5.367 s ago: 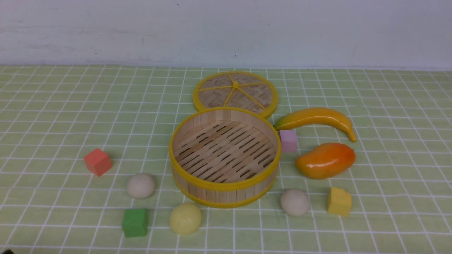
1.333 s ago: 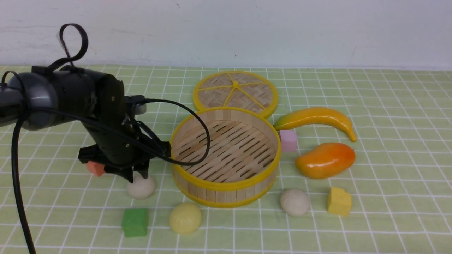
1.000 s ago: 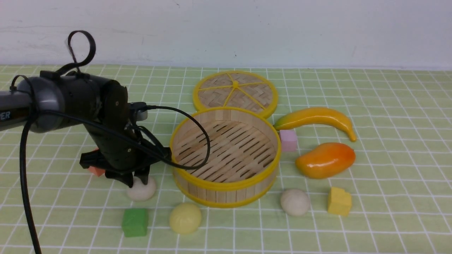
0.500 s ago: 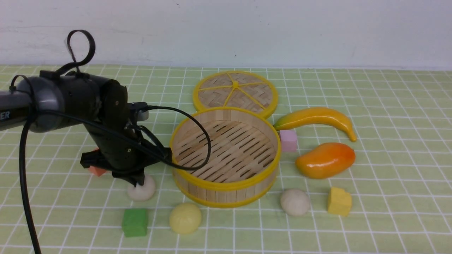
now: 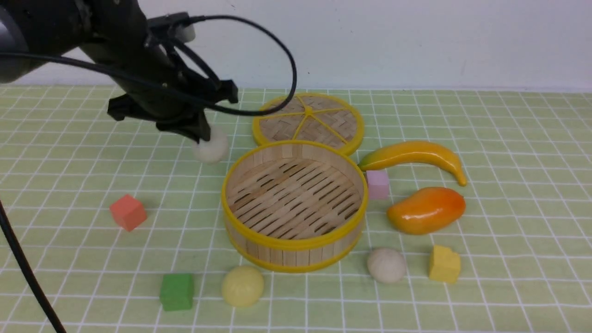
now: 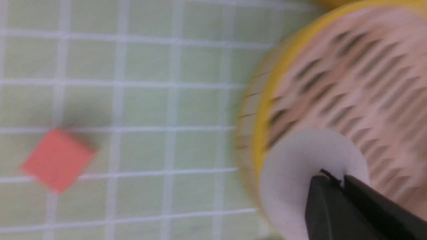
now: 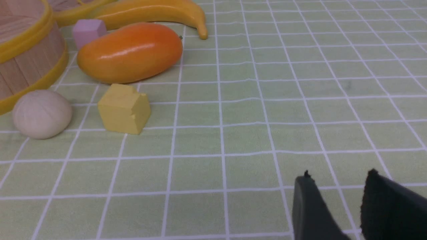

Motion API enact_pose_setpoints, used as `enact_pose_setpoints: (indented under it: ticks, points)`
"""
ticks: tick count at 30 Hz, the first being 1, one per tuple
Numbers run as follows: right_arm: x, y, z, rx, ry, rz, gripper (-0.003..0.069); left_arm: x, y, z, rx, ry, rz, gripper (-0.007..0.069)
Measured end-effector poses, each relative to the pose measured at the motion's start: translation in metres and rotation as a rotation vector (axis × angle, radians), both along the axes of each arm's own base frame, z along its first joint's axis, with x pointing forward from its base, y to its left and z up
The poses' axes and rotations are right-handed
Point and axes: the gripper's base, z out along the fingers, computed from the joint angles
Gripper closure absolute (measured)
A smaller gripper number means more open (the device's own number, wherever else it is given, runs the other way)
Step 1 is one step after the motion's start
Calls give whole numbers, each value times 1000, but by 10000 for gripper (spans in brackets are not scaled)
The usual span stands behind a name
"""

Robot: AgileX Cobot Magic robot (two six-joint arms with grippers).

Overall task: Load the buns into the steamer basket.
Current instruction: Use the left arm to put the steamed stuffed bun into the steamer, then use the left arm to grab a steamed stuffed bun

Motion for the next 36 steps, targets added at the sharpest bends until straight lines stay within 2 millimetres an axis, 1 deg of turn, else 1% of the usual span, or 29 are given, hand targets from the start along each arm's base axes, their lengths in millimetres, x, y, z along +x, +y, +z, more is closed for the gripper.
enact_pose_setpoints:
  ticks: [3, 6, 10, 11, 12, 13, 15, 19, 23, 25, 26, 27, 29, 30, 32, 33, 35, 36]
  points:
    - [0, 0, 0, 0, 0, 0, 418, 3, -6, -4, -53, 12, -5, 637]
    - [0, 0, 0, 0, 0, 0, 418, 14, -13, -28, -84, 72, -2, 635]
    - [0, 0, 0, 0, 0, 0, 418, 30, -21, -72, -66, 160, 1, 629]
    - [0, 0, 0, 0, 0, 0, 418, 31, -22, -74, -65, 164, 1, 629]
    - [0, 0, 0, 0, 0, 0, 418, 34, -24, -85, -62, 183, 1, 627]
    - [0, 0, 0, 0, 0, 0, 418, 36, -26, -92, -59, 193, 1, 624]
    - [0, 0, 0, 0, 0, 0, 418, 38, -28, -99, -57, 201, 1, 619]
    - [0, 0, 0, 0, 0, 0, 418, 40, -29, -102, -61, 192, 6, 603]
    - [0, 0, 0, 0, 0, 0, 418, 41, -29, -103, -63, 188, 15, 542]
    - [0, 0, 0, 0, 0, 0, 418, 41, -28, -103, -65, 192, 29, 494]
    - [0, 0, 0, 0, 0, 0, 418, 41, -28, -103, -64, 193, 32, 482]
    - [0, 0, 0, 0, 0, 0, 418, 41, -28, -103, -62, 194, 40, 429]
    - [0, 0, 0, 0, 0, 0, 418, 41, -27, -102, -57, 195, 39, 369]
    - [0, 0, 0, 0, 0, 0, 418, 39, -27, -100, -53, 199, 36, 333]
    - [0, 0, 0, 0, 0, 0, 418, 37, -26, -97, -49, 204, 32, 305]
    - [0, 0, 0, 0, 0, 0, 418, 34, -25, -90, -49, 203, 27, 279]
    - [0, 0, 0, 0, 0, 0, 418, 29, -24, -80, -44, 197, 10, 265]
    - [0, 0, 0, 0, 0, 0, 418, 23, -22, -67, -35, 190, -16, 258]
